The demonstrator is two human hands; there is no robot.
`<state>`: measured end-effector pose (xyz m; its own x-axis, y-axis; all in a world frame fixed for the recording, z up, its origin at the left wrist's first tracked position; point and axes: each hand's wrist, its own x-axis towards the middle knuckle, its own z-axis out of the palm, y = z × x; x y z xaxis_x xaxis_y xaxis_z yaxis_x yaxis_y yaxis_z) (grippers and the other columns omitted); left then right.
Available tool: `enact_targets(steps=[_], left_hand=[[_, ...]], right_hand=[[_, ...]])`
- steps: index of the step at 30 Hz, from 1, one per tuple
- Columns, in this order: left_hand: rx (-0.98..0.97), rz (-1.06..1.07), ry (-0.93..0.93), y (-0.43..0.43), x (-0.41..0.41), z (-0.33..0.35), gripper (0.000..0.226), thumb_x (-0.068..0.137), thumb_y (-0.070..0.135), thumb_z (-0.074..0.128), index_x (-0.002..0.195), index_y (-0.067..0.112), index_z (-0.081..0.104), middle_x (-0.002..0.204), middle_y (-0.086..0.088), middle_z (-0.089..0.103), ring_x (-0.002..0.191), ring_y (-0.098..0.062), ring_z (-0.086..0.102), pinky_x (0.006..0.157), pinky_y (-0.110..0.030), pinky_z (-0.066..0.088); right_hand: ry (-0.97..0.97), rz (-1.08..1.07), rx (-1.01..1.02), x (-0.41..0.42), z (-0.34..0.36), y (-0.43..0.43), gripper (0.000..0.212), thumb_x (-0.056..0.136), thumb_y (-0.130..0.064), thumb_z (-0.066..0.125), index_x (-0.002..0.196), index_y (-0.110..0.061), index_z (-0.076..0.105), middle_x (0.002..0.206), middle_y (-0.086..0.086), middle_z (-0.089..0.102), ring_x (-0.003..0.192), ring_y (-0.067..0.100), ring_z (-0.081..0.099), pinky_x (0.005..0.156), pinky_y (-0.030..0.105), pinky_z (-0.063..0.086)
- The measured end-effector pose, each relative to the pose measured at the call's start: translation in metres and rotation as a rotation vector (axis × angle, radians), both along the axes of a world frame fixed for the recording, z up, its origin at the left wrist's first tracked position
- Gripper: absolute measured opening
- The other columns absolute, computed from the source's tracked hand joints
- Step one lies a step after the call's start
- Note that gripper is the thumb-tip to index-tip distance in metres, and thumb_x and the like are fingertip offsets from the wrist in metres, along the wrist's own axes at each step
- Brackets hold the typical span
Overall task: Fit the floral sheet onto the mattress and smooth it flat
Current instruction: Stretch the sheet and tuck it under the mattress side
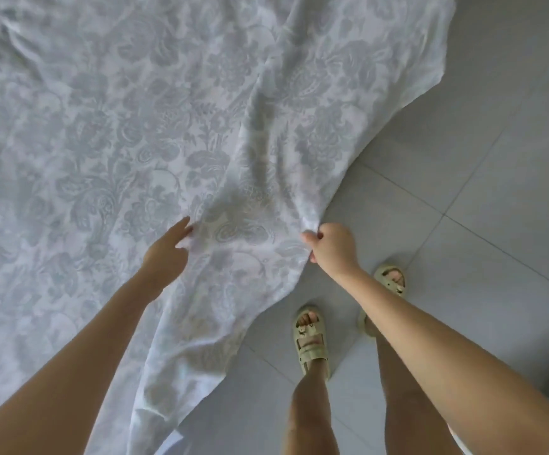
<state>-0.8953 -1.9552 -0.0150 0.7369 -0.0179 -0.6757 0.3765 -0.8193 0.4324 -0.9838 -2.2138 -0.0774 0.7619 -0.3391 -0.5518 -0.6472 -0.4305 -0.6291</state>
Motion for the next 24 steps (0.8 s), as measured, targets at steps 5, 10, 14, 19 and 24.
enact_targets(steps=[5,10,14,19,24], left_hand=[[0.102,-0.137,0.099,-0.001,0.005,0.011,0.069,0.087,-0.005,0.034,0.143,0.035,0.033,0.148,0.007,0.038,0.093,-0.007,0.058,0.064,-0.014,0.044],[0.252,-0.345,0.126,-0.025,-0.003,0.016,0.075,0.086,-0.01,0.033,0.148,0.031,0.024,0.157,0.005,0.018,0.142,-0.018,0.024,0.11,-0.03,0.03],[0.346,-0.307,0.088,-0.052,0.008,0.02,0.062,0.089,-0.003,0.035,0.143,0.027,0.037,0.15,-0.005,0.035,0.131,-0.025,0.043,0.096,-0.03,0.041],[0.285,-0.278,-0.05,-0.126,0.044,0.035,0.044,0.094,0.005,0.039,0.134,0.019,0.05,0.146,-0.005,0.042,0.13,-0.024,0.044,0.101,-0.031,0.038],[0.168,-0.309,-0.183,-0.224,0.09,0.057,0.038,0.095,0.008,0.042,0.131,0.016,0.053,0.142,-0.005,0.046,0.128,-0.022,0.046,0.105,-0.031,0.034]], right_hand=[[0.03,0.11,-0.31,-0.06,0.041,-0.094,0.049,0.09,-0.024,0.059,0.048,-0.005,0.041,0.046,0.01,0.054,0.045,0.028,0.052,0.046,0.034,0.038],[0.313,0.362,-0.379,-0.018,0.029,-0.097,0.033,0.092,-0.039,0.053,0.079,-0.009,0.051,0.079,0.008,0.055,0.072,0.025,0.052,0.054,0.028,0.033],[0.284,0.253,-0.442,0.025,0.038,-0.136,0.048,0.095,-0.045,0.048,0.121,-0.005,0.055,0.119,0.011,0.062,0.107,0.031,0.058,0.074,0.033,0.044],[0.137,-0.017,-0.322,0.077,0.045,-0.205,0.046,0.098,-0.036,0.045,0.127,-0.001,0.054,0.127,0.015,0.059,0.119,0.032,0.053,0.09,0.038,0.044],[0.029,-0.195,-0.115,0.12,0.051,-0.264,0.029,0.097,-0.034,0.046,0.103,-0.011,0.062,0.101,0.009,0.064,0.095,0.026,0.06,0.087,0.036,0.041]])
